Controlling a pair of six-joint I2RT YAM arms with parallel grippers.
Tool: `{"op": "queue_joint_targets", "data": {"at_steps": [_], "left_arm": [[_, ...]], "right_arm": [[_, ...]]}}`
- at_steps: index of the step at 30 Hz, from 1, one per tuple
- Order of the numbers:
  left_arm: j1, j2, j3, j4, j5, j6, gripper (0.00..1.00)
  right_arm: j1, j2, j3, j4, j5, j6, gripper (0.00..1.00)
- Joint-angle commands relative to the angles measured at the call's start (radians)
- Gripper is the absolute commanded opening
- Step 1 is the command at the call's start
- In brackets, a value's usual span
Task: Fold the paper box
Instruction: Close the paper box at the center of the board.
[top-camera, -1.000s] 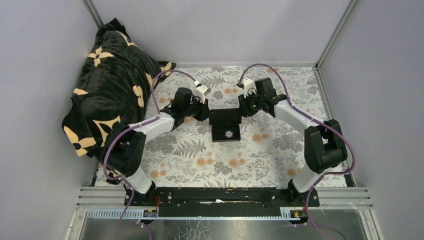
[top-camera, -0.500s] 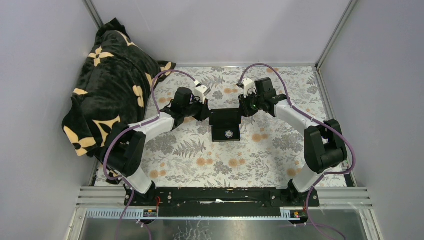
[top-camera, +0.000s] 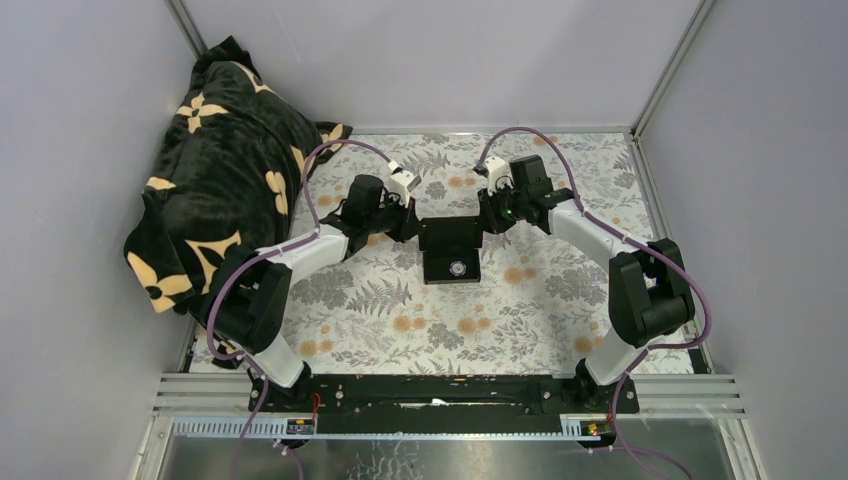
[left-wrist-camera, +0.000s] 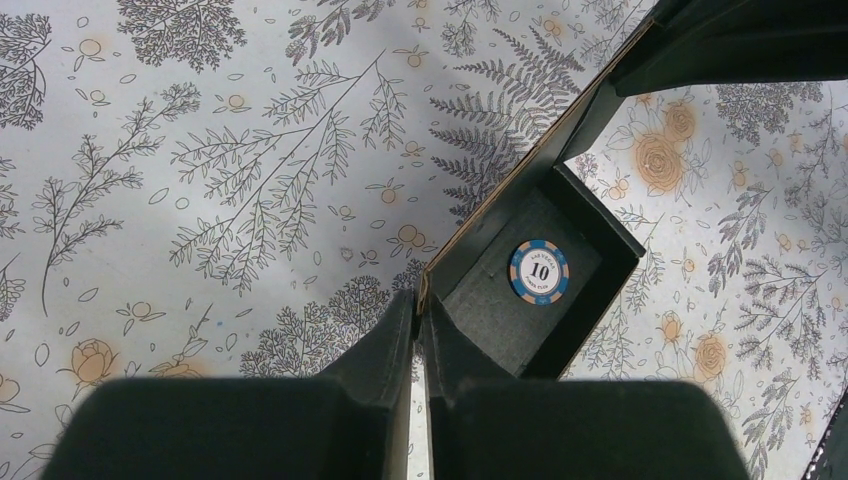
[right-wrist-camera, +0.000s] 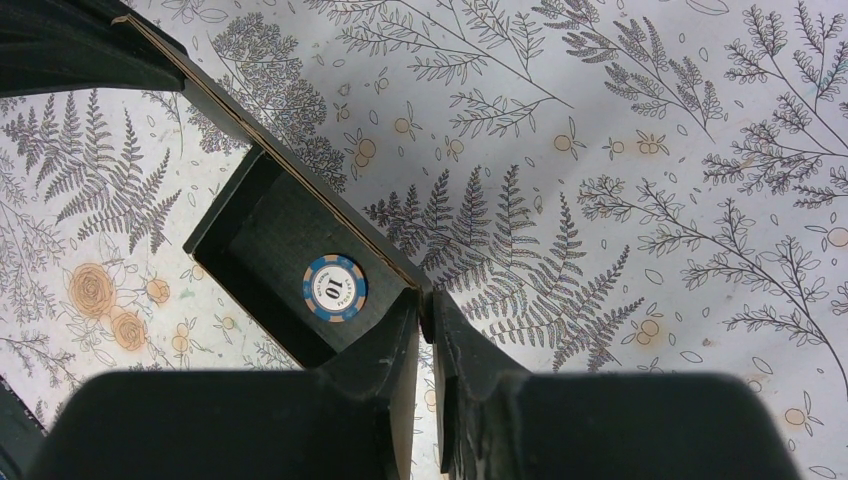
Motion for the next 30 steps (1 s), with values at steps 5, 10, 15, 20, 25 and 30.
{"op": "queue_joint_targets", "data": {"at_steps": [5,10,15,20,25,30], "left_arm": [[0.006,0.012,0.031,0.009,0.019,0.002,0.07],[0.006,0.022,0.040,0.002,0.025,-0.001,0.07],[0.006,0.020,0.041,-0.003,0.019,-0.004,0.11],[0.004,0.017,0.046,-0.015,0.005,-0.004,0.15],[0.001,0.014,0.051,-0.030,-0.023,-0.006,0.15],[-0.012,0.011,0.059,-0.043,-0.056,-0.006,0.14]], "right_arm": [[0.010,-0.009,0.045,0.001,0.012,0.008,0.14],[0.015,-0.005,0.051,-0.007,0.023,0.010,0.12],[0.026,-0.002,0.053,-0.006,0.044,0.015,0.09],[0.038,-0.002,0.053,-0.005,0.058,0.023,0.08],[0.055,0.001,0.063,-0.019,0.085,0.029,0.06],[0.072,0.006,0.074,-0.031,0.130,0.040,0.05]]}}
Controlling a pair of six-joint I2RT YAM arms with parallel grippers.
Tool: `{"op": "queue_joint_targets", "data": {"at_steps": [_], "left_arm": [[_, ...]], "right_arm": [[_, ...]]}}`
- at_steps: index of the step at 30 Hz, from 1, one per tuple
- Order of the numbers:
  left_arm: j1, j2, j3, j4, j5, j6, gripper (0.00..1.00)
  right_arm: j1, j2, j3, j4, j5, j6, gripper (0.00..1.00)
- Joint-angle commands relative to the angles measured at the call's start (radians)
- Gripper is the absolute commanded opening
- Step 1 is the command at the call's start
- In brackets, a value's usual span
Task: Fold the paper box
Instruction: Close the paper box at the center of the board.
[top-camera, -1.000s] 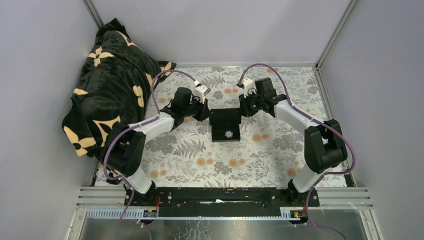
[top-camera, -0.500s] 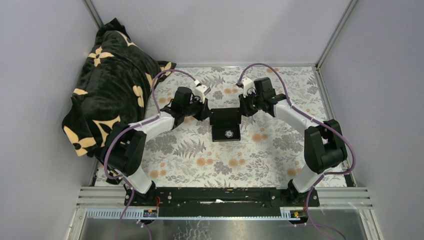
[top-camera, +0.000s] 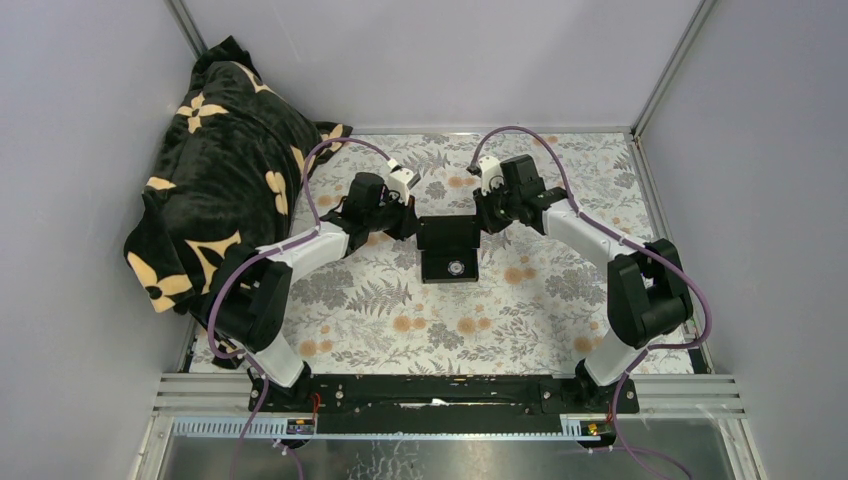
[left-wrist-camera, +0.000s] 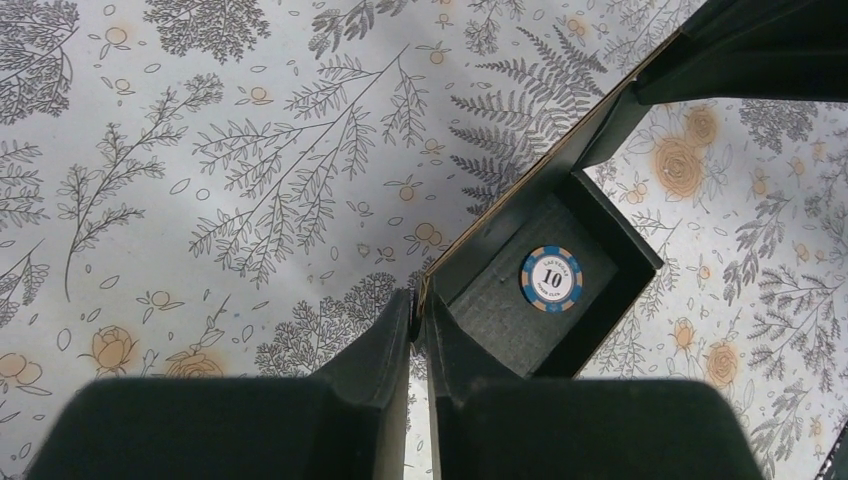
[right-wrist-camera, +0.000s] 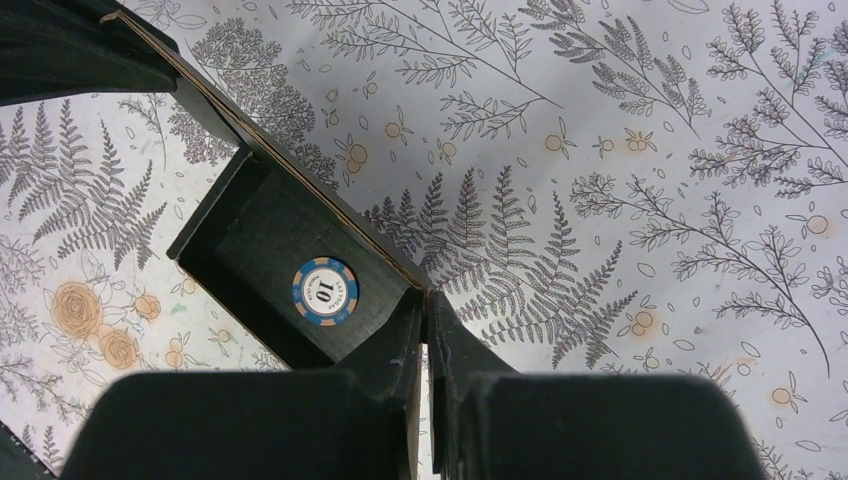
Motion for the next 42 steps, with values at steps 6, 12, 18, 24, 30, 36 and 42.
{"op": "queue_joint_targets", "data": {"at_steps": [6,12,18,24,30,36,42], "left_arm": [[-0.031,0.002,0.044,-0.023,-0.077,-0.001,0.14],[-0.050,-0.007,0.050,-0.031,-0.111,-0.006,0.06],[-0.076,-0.007,0.061,-0.039,-0.145,-0.009,0.03],[-0.103,-0.005,0.074,-0.048,-0.196,-0.015,0.01],[-0.127,-0.007,0.076,-0.049,-0.257,-0.032,0.00],[-0.144,-0.014,0.078,-0.046,-0.316,-0.057,0.00],[-0.166,-0.026,0.081,-0.042,-0.370,-0.073,0.00]], "right_arm": [[0.043,0.008,0.056,-0.012,0.077,0.040,0.03],[0.058,0.004,0.057,-0.006,0.110,0.054,0.02],[0.076,-0.002,0.060,-0.003,0.143,0.063,0.02],[0.093,-0.009,0.048,0.014,0.177,0.080,0.01],[0.106,-0.026,0.034,0.033,0.207,0.099,0.00],[0.130,-0.033,0.036,0.044,0.240,0.115,0.00],[0.163,-0.046,0.034,0.061,0.291,0.129,0.00]]}}
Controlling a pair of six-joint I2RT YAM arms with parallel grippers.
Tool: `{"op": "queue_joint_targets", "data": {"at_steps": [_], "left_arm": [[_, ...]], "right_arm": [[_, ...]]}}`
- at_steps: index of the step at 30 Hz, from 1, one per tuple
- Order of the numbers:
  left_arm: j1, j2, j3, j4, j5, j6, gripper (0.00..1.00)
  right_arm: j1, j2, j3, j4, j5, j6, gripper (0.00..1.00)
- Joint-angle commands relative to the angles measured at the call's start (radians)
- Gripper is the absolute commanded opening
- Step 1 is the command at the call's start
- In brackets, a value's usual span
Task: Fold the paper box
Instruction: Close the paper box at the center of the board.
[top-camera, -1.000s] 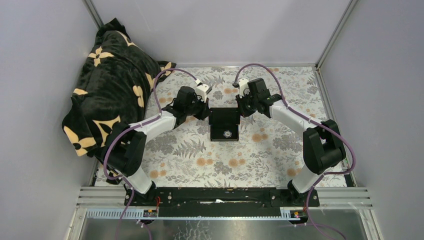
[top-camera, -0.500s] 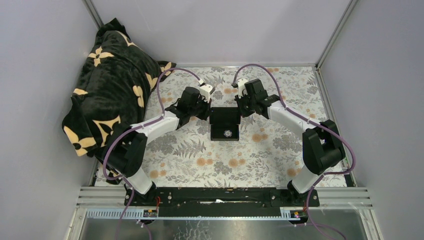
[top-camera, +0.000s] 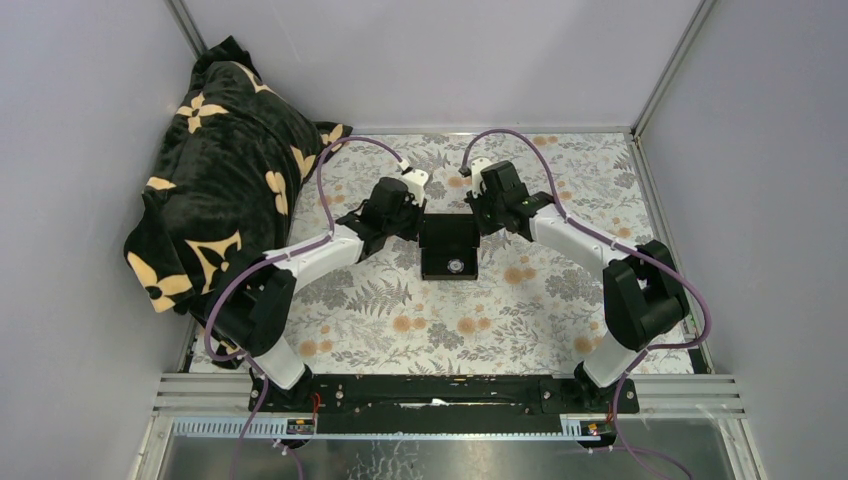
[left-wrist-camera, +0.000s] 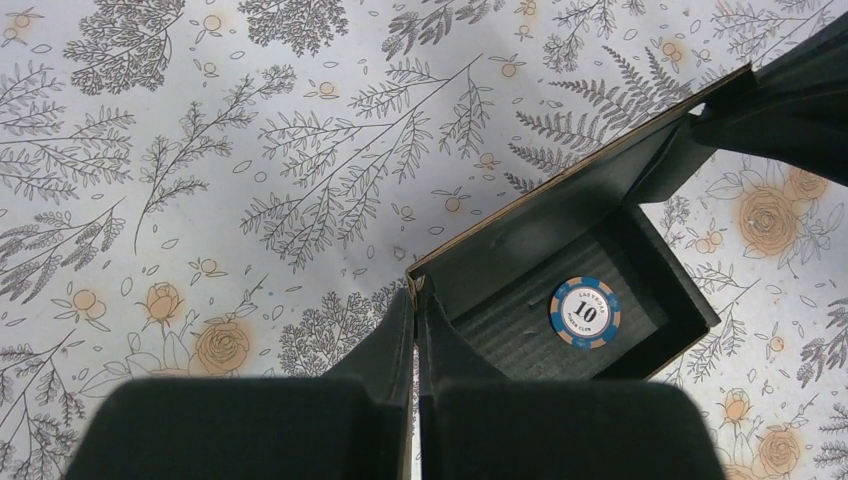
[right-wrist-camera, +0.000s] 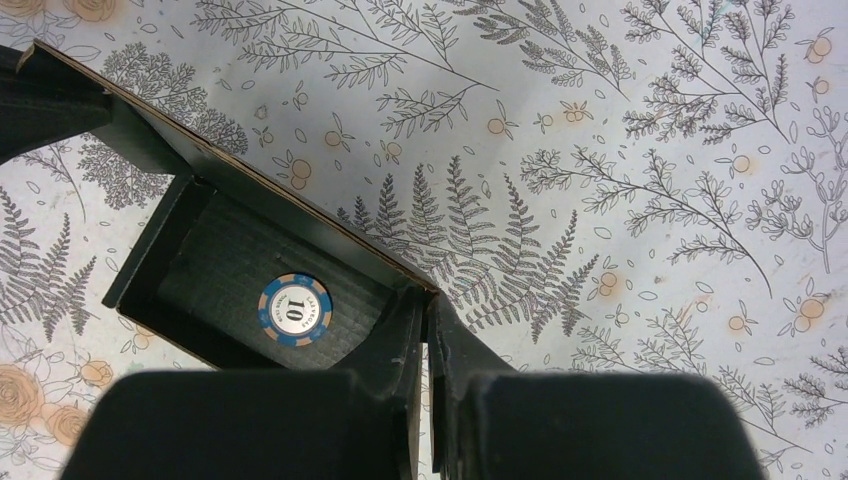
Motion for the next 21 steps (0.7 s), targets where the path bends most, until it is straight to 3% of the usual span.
{"op": "queue_joint_targets", "data": {"at_steps": [1,21], "left_arm": [[-0.034,-0.027,0.033,0.034,-0.031,-0.029,0.00],[-0.084,-0.055,0.009,0.110,-0.171,-0.105,0.00]], "right_arm": [[0.062,-0.049,0.020,0.072,-0.001,0.025,0.00],[0.118,-0.068,-0.002,0.154,0.149,0.109,0.00]]}}
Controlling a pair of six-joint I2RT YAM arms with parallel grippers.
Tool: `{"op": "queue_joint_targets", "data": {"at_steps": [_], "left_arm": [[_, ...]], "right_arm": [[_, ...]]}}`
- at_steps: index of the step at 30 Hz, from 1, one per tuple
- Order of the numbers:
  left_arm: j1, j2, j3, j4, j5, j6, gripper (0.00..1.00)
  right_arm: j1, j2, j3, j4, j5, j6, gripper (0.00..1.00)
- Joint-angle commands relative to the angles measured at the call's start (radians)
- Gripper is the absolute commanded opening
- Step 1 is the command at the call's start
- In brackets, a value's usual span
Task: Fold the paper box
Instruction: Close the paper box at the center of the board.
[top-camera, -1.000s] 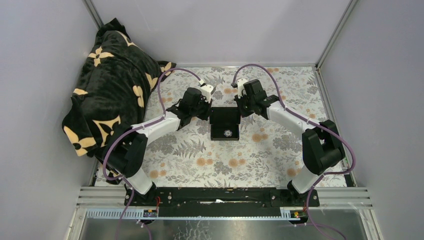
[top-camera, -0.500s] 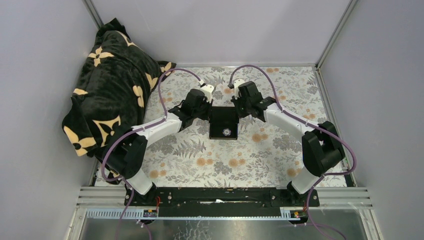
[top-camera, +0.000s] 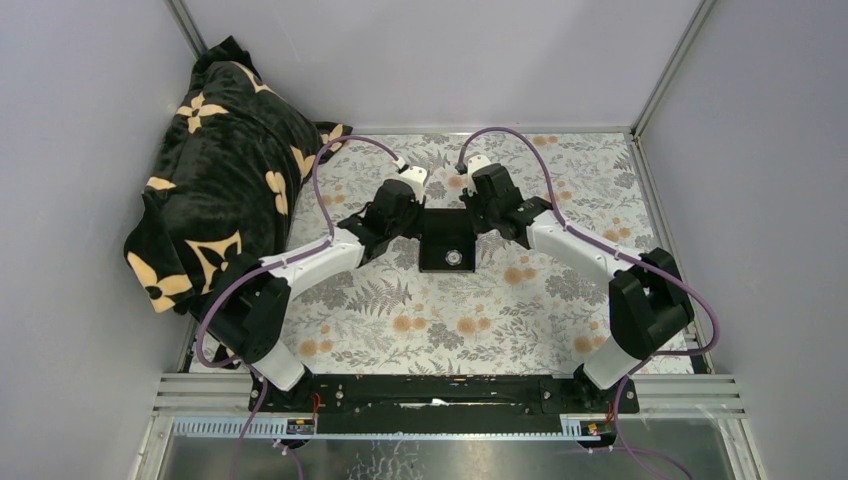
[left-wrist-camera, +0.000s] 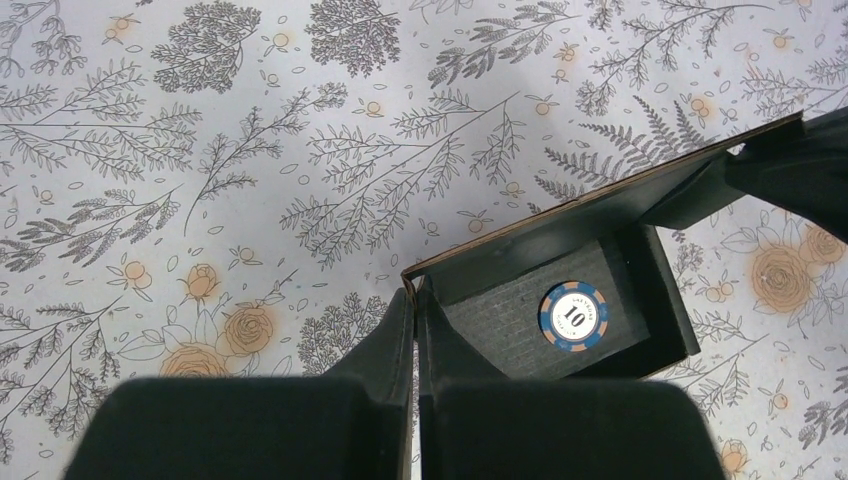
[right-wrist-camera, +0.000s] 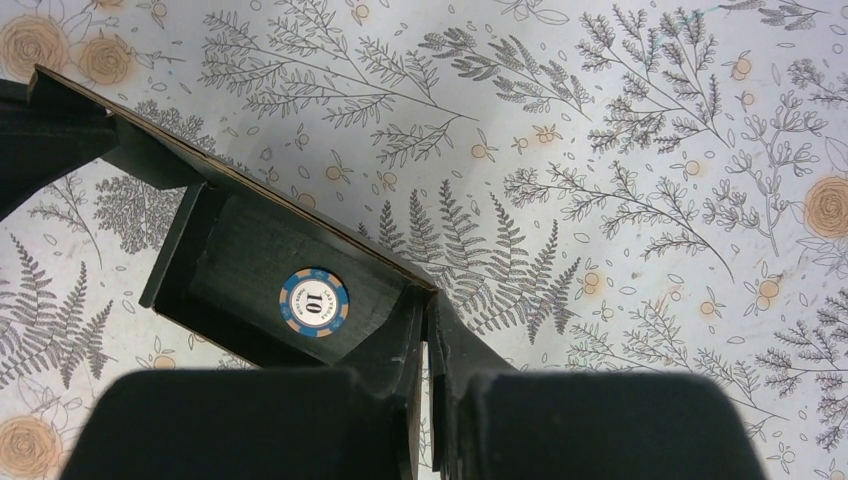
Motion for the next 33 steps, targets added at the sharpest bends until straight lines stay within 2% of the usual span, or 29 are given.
{"op": "queue_joint_targets", "data": {"at_steps": [1,25,33], "left_arm": [[-0.039,-0.011,0.012,0.120,-0.006,-0.044,0.00],[-0.094,0.073,0.059,0.183,-0.158,-0.171,0.00],[-0.125,0.093,0.088,0.175,-0.211,-0.210,0.00]], "right_arm": [[0.045,-0.019,0.003,0.126,-0.004,0.053,0.00],[0.057,0.006,-0.032,0.203,0.138,0.202,0.00],[0.069,-0.009,-0.075,0.277,0.184,0.232,0.00]]}}
